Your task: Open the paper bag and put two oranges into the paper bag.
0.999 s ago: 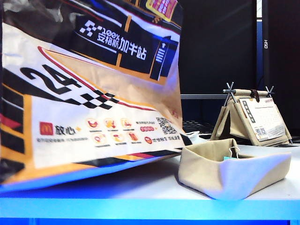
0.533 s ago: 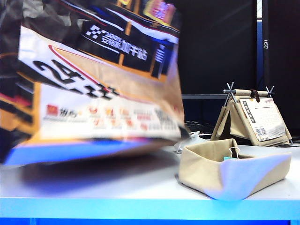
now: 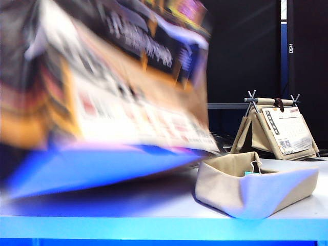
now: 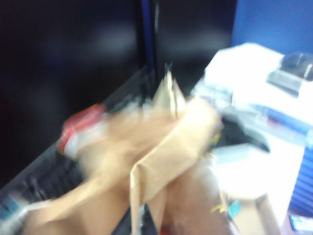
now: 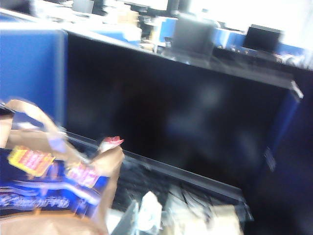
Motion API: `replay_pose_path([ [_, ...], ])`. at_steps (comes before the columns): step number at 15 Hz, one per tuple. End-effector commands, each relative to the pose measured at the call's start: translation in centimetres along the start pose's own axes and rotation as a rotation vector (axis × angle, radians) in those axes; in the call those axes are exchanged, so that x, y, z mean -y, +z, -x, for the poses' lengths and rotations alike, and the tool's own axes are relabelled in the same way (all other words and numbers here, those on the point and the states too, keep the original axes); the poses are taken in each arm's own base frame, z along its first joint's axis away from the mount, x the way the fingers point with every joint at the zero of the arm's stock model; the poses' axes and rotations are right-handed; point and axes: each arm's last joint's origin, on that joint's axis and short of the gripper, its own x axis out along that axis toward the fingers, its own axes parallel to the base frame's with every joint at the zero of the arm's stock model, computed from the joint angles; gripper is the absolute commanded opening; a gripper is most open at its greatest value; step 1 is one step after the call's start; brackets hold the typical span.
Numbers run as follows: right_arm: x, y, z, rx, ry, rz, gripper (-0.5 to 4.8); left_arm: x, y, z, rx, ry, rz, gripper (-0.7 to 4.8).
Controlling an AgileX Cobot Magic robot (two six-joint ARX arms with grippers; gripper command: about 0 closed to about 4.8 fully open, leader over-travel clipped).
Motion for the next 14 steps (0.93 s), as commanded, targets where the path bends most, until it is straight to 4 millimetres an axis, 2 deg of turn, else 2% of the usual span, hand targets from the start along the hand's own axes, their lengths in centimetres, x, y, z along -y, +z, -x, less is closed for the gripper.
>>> replay_pose_path([
  [1, -0.3, -6.5, 3.7, 0.201, -0.060, -0.074, -0.06, -0.6, -2.2, -1.3, 0.008, 0.063, -0.054, -0.06],
  [2, -0.5, -8.6, 4.9, 0.276, -0.065, -0.142, -0.06, -0.8, -2.6, -1.6, -0.003, 0.068, -0.054, 0.05],
  [4, -0.5, -11.4, 6.3, 0.296, -0.122, -0.202, -0.06, -1.1, -2.7, -1.9, 0.000, 0.080, -0.038, 1.99],
  [6, -0.7, -12.3, 6.3, 0.232, -0.114, -0.209, -0.06, -1.3, -2.5, -1.9, 0.005, 0.120, -0.047, 3.44],
  [7, -0.9, -12.8, 5.6, 0.145, -0.109, -0.191, -0.06, -1.5, -2.3, -2.0, 0.026, 0.150, -0.066, 4.79],
  [11, -1.0, -12.8, 5.1, 0.111, -0.106, -0.187, -0.06, -1.4, -2.3, -1.8, 0.014, 0.161, -0.021, 4.79],
  [14, -1.0, -12.9, 5.1, 0.111, -0.106, -0.187, -0.06, -0.8, -2.0, -1.7, 0.064, -0.003, 0.060, 4.79],
])
